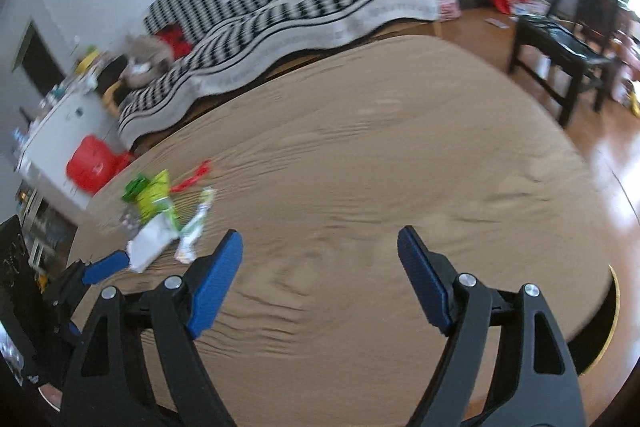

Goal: Collect trash
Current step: 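Move both tools back over the table toward the remaining trash, then grasp the clear pill blister pack with the left tool while the right tool grasps the wrapper strip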

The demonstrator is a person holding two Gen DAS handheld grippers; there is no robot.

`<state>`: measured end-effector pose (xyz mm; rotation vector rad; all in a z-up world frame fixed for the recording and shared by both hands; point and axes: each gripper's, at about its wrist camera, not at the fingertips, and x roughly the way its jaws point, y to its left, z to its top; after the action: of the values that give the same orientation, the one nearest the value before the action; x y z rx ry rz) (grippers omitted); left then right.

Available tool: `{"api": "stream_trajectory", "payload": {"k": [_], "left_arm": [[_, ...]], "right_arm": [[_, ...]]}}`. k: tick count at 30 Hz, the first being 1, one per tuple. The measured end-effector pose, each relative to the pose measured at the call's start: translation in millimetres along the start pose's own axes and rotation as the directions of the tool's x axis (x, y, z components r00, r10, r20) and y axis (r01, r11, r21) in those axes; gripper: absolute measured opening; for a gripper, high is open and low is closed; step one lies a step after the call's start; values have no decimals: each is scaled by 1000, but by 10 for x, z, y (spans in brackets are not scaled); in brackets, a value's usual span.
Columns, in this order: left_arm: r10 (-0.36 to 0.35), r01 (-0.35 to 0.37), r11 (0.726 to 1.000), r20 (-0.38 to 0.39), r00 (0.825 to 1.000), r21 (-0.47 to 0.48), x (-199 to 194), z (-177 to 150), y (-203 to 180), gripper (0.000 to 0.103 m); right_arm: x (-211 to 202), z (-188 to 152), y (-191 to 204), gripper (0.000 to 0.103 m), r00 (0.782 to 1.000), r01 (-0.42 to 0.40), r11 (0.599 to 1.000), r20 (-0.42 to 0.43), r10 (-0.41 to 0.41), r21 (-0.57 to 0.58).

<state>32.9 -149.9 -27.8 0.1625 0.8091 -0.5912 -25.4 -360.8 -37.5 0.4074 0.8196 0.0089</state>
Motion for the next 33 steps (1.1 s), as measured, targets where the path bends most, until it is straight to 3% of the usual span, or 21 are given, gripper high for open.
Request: {"api": "stream_trajectory", "payload": {"k": [3, 8, 10, 20, 24, 27, 29, 33], "left_arm": [[57, -56, 994, 1, 998, -90, -123, -101, 510, 93], [136, -135, 958, -14, 991, -253, -179, -188, 1242, 93], [156, -156, 944, -23, 987, -292, -132, -186, 1439, 93], [200, -216, 892, -83, 976, -398, 309, -62, 1905, 93], [221, -237, 887, -85, 972, -397, 401, -69, 1967, 92], [199, -214, 890, -79, 977, -403, 418, -102, 2003, 72], [189, -208, 889, -87, 978, -407, 423, -120, 2032, 48], [181, -210, 886, -108, 978, -413, 427, -170, 2077, 22]], "right_arm": [[257, 45, 424, 77, 999, -38, 999, -26, 37, -39], [665, 66, 924, 77, 995, -75, 994, -72, 69, -82], [824, 46, 1074, 72, 993, -81, 992, -96, 72, -93], [1430, 110, 1324, 60, 985, -65, 994, -167, 49, -92], [1553, 117, 1358, 55, 983, -58, 993, -179, 40, -99], [1632, 118, 1395, 48, 981, -57, 993, -192, 36, -104], [1696, 111, 1428, 42, 979, -46, 992, -204, 21, -115], [1735, 100, 1485, 32, 980, -14, 989, -197, -16, -150]]}}
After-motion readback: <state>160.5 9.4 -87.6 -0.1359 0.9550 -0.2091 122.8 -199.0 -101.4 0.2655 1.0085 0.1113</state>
